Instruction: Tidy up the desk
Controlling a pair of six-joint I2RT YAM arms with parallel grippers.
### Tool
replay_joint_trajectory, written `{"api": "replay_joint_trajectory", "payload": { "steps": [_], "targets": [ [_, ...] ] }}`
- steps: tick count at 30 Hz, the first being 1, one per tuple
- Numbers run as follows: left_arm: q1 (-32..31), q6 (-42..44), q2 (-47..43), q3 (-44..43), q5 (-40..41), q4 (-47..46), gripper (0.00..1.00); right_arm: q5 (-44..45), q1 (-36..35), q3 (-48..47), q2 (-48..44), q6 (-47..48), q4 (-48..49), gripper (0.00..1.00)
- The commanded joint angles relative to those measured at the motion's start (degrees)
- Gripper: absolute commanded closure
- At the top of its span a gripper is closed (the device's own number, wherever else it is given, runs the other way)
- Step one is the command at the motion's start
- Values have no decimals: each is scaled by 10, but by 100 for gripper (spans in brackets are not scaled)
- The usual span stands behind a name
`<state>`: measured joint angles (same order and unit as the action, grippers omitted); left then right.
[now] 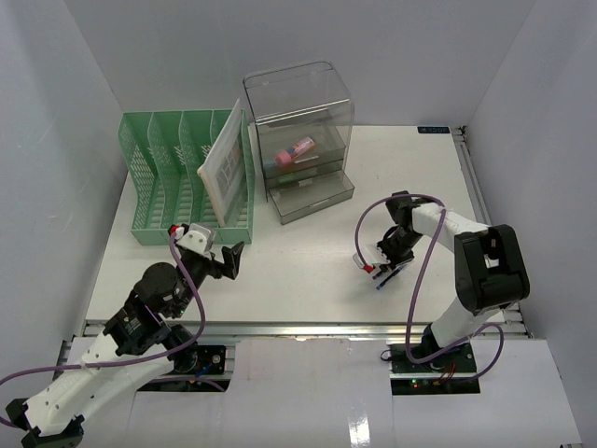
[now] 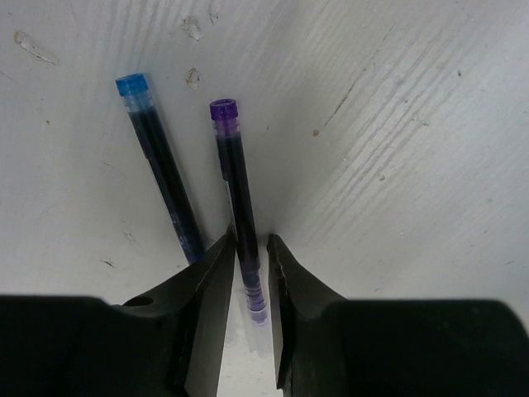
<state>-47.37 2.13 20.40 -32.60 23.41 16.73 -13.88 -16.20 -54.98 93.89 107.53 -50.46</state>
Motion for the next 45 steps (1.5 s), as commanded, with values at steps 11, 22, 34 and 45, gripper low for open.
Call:
{"api": "replay_joint_trajectory", "payload": {
  "steps": [11,22,34,45],
  "targets": [
    [2,4,2,2,12,-1,2,15,-23,-72,87,-57,75,92],
    [2,5,-3,2,15,-1,2,-65,-59,-163,25,-190,91,92],
    [4,5,-7,3,22,1,2,117,-211,-282,96,-367,314,92],
    [4,6,-13,4,20,0,2,167,-227,-378,184,-403,334,51]
  ]
}}
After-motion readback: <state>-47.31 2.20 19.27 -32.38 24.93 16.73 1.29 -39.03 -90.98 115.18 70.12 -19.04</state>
